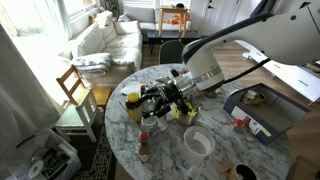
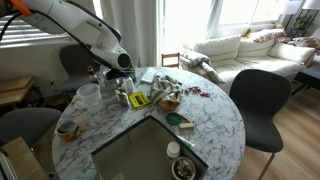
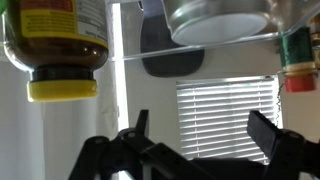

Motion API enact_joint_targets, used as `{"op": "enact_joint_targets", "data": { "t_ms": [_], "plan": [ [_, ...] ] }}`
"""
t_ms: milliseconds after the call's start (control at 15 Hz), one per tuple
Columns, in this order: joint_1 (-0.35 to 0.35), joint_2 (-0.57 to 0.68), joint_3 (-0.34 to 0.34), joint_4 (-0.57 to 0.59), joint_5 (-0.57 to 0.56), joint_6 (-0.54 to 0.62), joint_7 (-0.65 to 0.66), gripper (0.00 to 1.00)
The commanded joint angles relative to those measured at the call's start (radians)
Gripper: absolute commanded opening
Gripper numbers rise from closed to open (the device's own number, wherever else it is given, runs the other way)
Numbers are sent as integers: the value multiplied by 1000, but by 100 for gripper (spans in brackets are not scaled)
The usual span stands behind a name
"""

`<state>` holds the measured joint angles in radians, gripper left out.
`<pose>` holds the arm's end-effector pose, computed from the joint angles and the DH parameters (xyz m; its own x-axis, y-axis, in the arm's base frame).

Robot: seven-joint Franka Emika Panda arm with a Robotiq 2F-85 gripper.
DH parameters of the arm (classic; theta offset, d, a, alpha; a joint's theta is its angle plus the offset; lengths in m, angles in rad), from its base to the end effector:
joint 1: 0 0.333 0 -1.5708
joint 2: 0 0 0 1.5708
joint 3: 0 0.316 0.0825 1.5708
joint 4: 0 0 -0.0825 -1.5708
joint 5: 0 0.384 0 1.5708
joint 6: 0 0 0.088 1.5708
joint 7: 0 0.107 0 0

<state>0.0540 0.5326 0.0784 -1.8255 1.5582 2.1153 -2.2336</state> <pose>0.6422 0.1277 0.2593 0.1461 0.3115 0.9389 0.9571 -0.2847 -0.0545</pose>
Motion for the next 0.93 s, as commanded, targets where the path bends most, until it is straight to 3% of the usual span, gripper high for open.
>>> {"op": "enact_joint_targets", "data": {
  "t_ms": [0,200,533,600,867],
  "plan": [
    [26,-137,-26,-69,-54,34,130,100],
    [52,-276,-47,-140,-213,104,309,100],
    [67,-431,-22,-230,-496,234,654,100],
    [34,-360,-8,-149,-419,174,557,100],
    [48,-415,-4,-198,-474,215,637,100]
  ]
}}
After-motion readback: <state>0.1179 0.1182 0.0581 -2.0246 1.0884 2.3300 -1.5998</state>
